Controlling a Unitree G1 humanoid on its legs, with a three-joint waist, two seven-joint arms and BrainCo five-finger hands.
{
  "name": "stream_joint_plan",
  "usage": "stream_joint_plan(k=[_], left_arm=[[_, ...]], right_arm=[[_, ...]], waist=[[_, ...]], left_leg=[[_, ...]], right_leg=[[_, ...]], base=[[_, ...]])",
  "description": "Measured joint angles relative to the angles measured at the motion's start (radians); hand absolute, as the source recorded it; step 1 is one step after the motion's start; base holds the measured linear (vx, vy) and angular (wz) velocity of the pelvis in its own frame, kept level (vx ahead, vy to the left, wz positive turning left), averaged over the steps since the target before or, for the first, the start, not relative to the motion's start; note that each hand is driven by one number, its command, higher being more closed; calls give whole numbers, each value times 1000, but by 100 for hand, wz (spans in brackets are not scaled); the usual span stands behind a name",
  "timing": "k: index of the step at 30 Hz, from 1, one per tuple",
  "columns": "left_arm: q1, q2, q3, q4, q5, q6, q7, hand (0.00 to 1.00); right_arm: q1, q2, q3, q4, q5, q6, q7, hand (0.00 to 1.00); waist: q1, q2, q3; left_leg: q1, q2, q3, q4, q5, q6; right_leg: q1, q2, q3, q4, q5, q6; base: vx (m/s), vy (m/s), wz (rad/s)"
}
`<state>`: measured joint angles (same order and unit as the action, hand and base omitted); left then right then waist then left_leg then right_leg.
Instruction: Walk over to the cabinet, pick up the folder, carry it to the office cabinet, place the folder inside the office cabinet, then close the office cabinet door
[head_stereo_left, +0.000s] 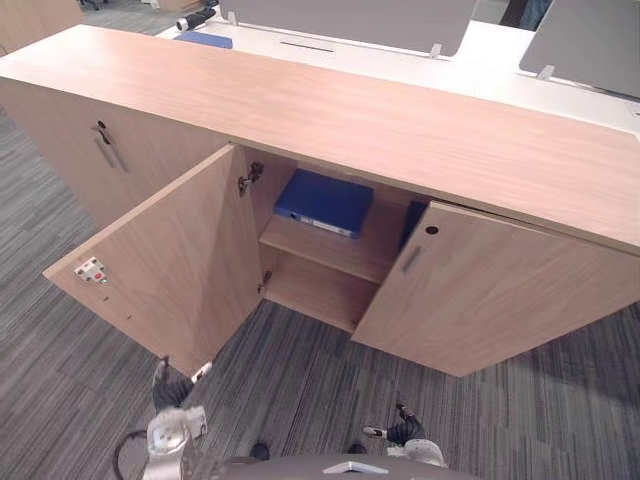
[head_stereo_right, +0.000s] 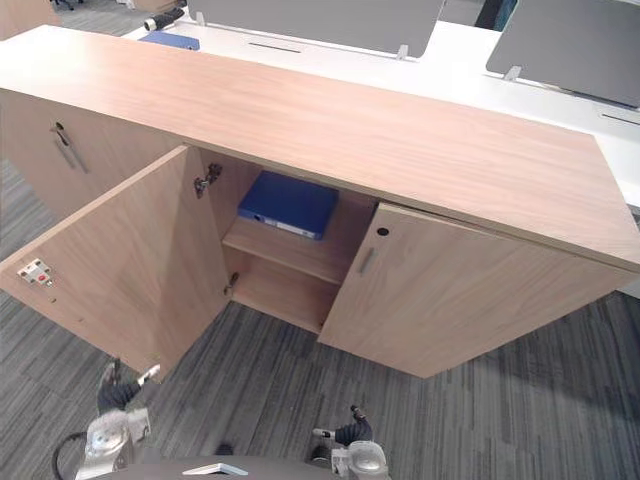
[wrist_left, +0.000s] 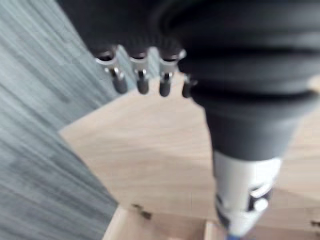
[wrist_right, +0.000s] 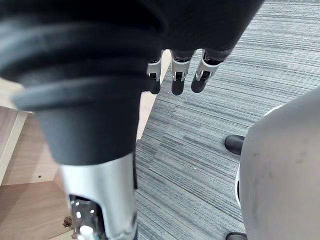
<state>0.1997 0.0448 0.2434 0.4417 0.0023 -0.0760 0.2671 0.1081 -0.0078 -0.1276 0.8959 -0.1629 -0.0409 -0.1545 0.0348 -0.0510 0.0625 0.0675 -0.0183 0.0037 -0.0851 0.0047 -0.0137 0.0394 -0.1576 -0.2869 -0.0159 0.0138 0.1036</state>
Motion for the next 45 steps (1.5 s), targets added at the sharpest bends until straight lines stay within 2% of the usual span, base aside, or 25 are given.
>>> stream_joint_plan(k=[2, 3, 4, 5, 7, 9, 12, 15, 17, 20, 26, 31, 32, 36, 45], left_arm=[[-12, 47, 128, -42, -8, -3, -10, 0], [-27, 131, 193, -82, -21, -11, 0, 0], [-20, 192, 195, -121, -48, -16, -3, 0], [-15, 218, 206, -142, -93, -27, -20, 0], [-37, 298, 281, -143, -155, -45, -63, 0], [-129, 472, 383, 65, -215, -80, -50, 0], [-179, 612, 364, 217, -191, -43, -53, 0], [-204, 619, 361, 300, -132, -29, -56, 0], [-217, 619, 361, 340, -108, -17, -58, 0], [-224, 619, 357, 371, -76, -8, -62, 0], [-246, 621, 324, 360, -75, -9, -63, 0], [-245, 611, 283, 333, -75, -13, -64, 0], [-240, 599, 282, 304, -75, -15, -66, 0], [-234, 576, 262, 269, -75, -24, -79, 0], [-233, 525, 163, 236, -20, -24, -112, 0]], right_arm=[[7, -4, -2, -23, 1, 0, 3, 0], [16, -2, 0, -47, 1, 0, 3, 0], [33, -9, 0, -76, 1, -1, 5, 0], [40, -14, -1, -86, 1, -1, 6, 0], [52, -25, 2, -93, 1, 0, 18, 0], [46, -25, 8, -94, 10, -6, 42, 0], [40, -33, 26, -93, 10, -5, 44, 0], [34, -43, 38, -87, 9, -6, 43, 0], [34, -43, 37, -63, 9, -6, 43, 0], [47, -45, 36, -47, 9, -6, 43, 0], [54, -45, 36, -22, 9, -7, 44, 0], [61, -63, 36, -21, 9, -7, 44, 0], [61, -72, 32, -20, 9, -7, 44, 0], [65, -96, 23, -20, 9, -7, 44, 0], [64, -97, 23, -19, 8, -5, 45, 0]], waist=[[1, -7, -2], [2, -13, -2], [14, -14, -3], [20, -15, -3], [22, -21, -8], [21, -31, -16], [22, -35, -20], [18, -38, -25], [17, -49, -33], [17, -52, -35], [21, -49, -35], [20, -42, -39], [23, -35, -43], [19, -17, -53], [13, -16, -54]], left_leg=[[2, 2, -1, 0, -7, -2], [2, 4, 0, 1, -12, -2], [1, 5, 0, 2, -16, 0], [1, 3, -3, 2, -18, 1], [0, 1, -2, 6, -26, 3], [5, 8, 6, 6, -35, 1], [17, 17, 33, 7, -37, 0], [24, 18, 65, 7, -38, -2], [31, 19, 79, 7, -41, -1], [39, 23, 78, 20, -57, 4], [13, 22, 59, 44, -59, 3], [17, 29, 50, 4, -20, -12], [18, 35, 50, 0, -16, -15], [19, 48, 52, -1, -10, -24], [23, 46, 72, -1, -13, -25]], right_leg=[[1, 2, -1, 0, -3, 4], [1, 3, -3, 4, -4, 7], [0, 2, -3, 7, -5, 6], [0, 1, -1, 7, -5, 5], [0, 0, 3, 7, -6, 2], [0, 7, 25, 6, -4, -4], [-5, 21, 78, 6, 16, -34], [-19, 24, 114, 5, 32, -53], [-23, 25, 118, 5, 38, -53], [-14, 28, 121, 8, 39, -54], [-18, 29, 120, 10, 34, -53], [-34, 36, 133, 24, -8, -43], [-41, 43, 135, 29, -14, -51], [-34, 56, 137, 28, -14, -51], [-25, 57, 161, 4, -5, -44]], base=[[48, 0, 2], [63, -6, 4], [69, 2, 6], [73, 22, 8], [94, 33, 4], [102, 22, -8], [61, 26, -21], [27, 26, -29], [-8, -5, -25], [-40, -27, -9], [-94, -44, 4], [-90, -87, 4], [-75, -103, -1], [-65, -60, -2], [-21, -4, -3]])
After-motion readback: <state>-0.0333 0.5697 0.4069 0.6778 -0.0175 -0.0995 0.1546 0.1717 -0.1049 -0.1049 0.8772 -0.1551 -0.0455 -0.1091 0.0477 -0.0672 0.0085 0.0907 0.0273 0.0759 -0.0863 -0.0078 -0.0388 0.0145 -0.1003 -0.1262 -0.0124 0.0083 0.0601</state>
